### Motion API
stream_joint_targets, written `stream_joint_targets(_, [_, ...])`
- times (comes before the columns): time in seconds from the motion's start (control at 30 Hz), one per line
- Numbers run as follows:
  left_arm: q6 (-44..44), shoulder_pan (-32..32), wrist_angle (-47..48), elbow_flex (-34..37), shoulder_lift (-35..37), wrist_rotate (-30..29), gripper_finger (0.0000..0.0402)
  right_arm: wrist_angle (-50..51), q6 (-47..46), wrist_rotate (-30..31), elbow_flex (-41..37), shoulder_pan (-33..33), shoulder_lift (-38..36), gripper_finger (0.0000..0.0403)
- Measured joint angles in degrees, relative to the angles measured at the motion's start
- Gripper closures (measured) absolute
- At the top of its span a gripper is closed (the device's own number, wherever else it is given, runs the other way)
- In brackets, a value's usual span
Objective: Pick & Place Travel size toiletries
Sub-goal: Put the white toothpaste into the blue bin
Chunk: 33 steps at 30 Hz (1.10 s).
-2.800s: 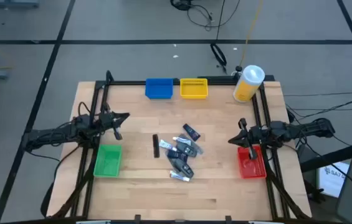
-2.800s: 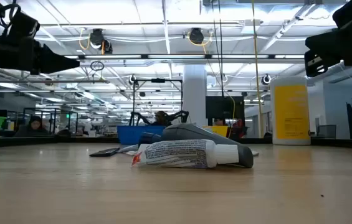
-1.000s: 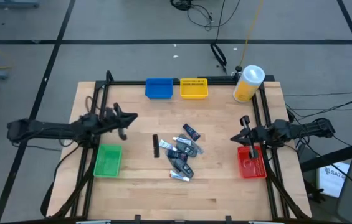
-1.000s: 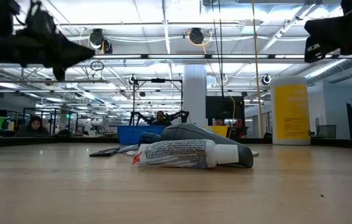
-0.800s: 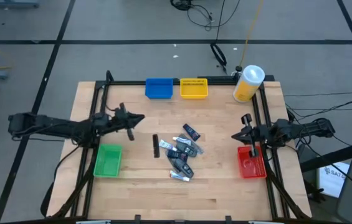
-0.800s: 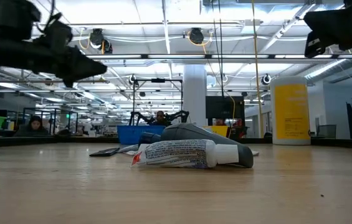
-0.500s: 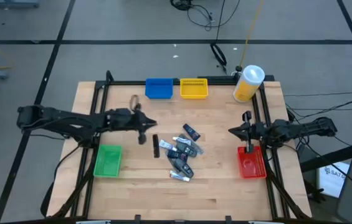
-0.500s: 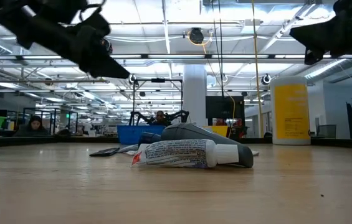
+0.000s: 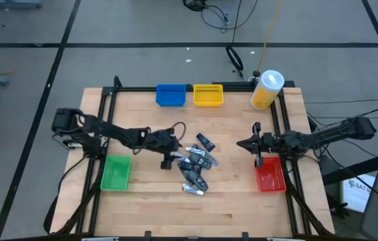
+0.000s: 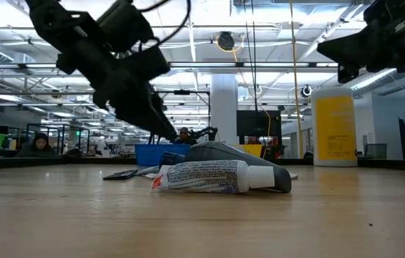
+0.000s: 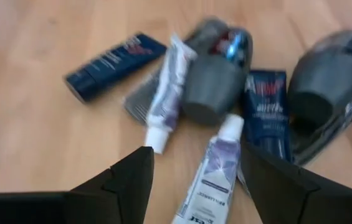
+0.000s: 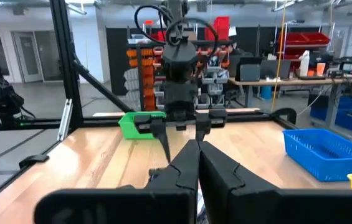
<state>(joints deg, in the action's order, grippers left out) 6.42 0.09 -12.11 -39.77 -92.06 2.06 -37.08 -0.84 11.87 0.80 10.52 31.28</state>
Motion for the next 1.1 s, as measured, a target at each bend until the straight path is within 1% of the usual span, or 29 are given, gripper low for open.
stream_joint_targets(0.13, [0.2,-0.7,-0.2,-0.1,-3.7,-0.1,0.0173,-6.2,0.0,-0.3,0.0,0.1,6.9,0.0403])
stream_joint_targets(0.3, [-0.1,-1.0,-1.3,-0.1,-7.2,-0.1,0.0198,-13.9,-1.1,-4.5,0.0,0.1,15.1,0.0403])
stream_joint_targets(0.43, [-0.1,-0.6,-2.1,-0.2,-8.8,0.1,0.0224,-19.3,-0.1,-4.2,0.0,-0.1,21.2,0.0403])
stream_joint_targets(0.57, [0.6,-0.1,-1.6,-0.2,-8.9,1.3,0.0266,-23.6,0.3,-1.5,1.3,-0.6,27.2,0.0403])
stream_joint_targets(0.67, [1.0,0.4,-1.1,-0.2,-8.3,1.1,0.0308,-24.1,0.5,-1.1,3.3,-1.2,31.6,0.0403])
stream_joint_targets(0.73, [0.7,0.8,-0.9,-0.2,-7.9,0.9,0.0335,-24.1,0.1,0.3,4.5,-1.6,34.6,0.0403])
stream_joint_targets(0.83, [0.1,1.9,2.5,-0.5,-5.7,0.0,0.0373,-25.2,0.0,2.1,6.8,-2.4,39.1,0.0403])
stream_joint_targets(0.9, [-0.1,3.4,7.6,-1.7,-3.0,-2.4,0.0390,-25.1,0.0,3.4,7.6,-3.5,42.2,0.0403])
stream_joint_targets(0.97, [-0.1,5.6,12.2,-4.6,-0.1,-6.0,0.0392,-25.1,0.1,5.2,8.8,-5.0,45.2,0.0403])
stream_joint_targets(1.03, [0.4,8.8,17.4,-8.0,2.1,-9.2,0.0382,-25.8,0.1,6.3,9.9,-7.1,48.0,0.0403])
stream_joint_targets(1.1, [1.3,12.9,23.2,-12.7,2.7,-10.2,0.0374,-25.8,0.1,6.0,11.3,-9.7,50.5,0.0403])
